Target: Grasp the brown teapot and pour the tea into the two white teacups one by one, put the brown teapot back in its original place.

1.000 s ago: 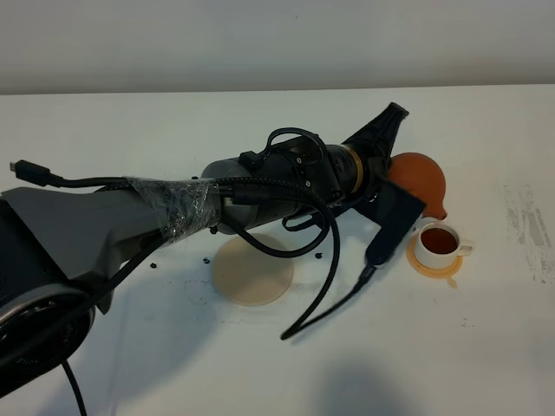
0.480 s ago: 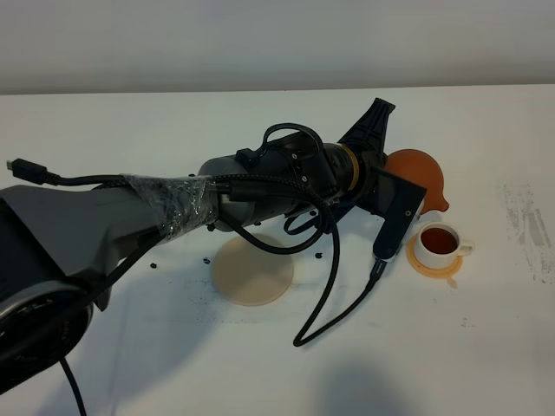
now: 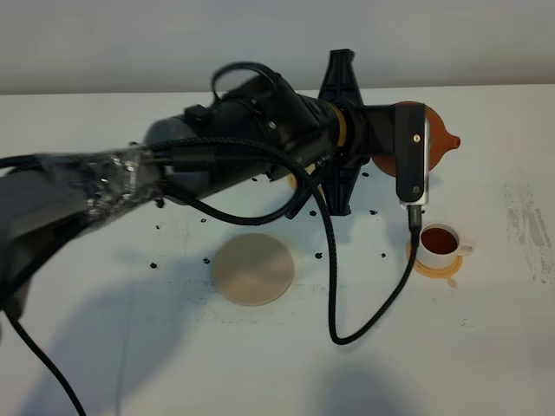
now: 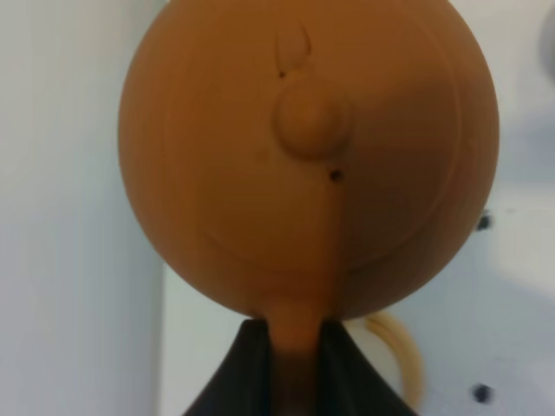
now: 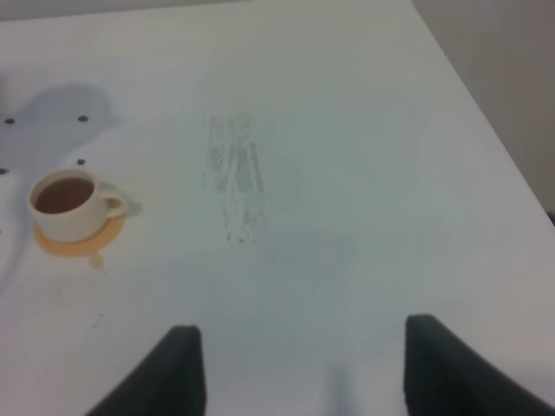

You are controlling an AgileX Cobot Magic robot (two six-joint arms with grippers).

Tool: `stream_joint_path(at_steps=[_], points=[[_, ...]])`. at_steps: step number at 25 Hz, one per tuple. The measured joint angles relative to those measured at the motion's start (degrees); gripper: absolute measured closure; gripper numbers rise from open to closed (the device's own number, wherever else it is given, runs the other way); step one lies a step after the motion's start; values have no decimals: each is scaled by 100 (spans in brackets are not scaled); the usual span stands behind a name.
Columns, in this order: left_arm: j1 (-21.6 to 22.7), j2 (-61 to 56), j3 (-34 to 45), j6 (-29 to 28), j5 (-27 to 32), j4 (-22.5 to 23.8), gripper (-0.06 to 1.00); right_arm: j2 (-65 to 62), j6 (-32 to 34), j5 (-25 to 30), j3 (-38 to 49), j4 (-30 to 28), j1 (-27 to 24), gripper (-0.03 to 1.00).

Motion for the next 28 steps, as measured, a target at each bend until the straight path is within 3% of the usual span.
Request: stream_joint_path(at_steps=[10, 19, 28], points=[[-89, -496, 948, -971, 216, -1139, 85, 0, 0, 0, 0, 0, 0, 47], [-353, -450, 974, -1573, 684, -1965, 85, 0, 0, 0, 0, 0, 0, 47], [-567, -330, 1031, -1989, 1166, -2134, 85, 0, 0, 0, 0, 0, 0, 47]])
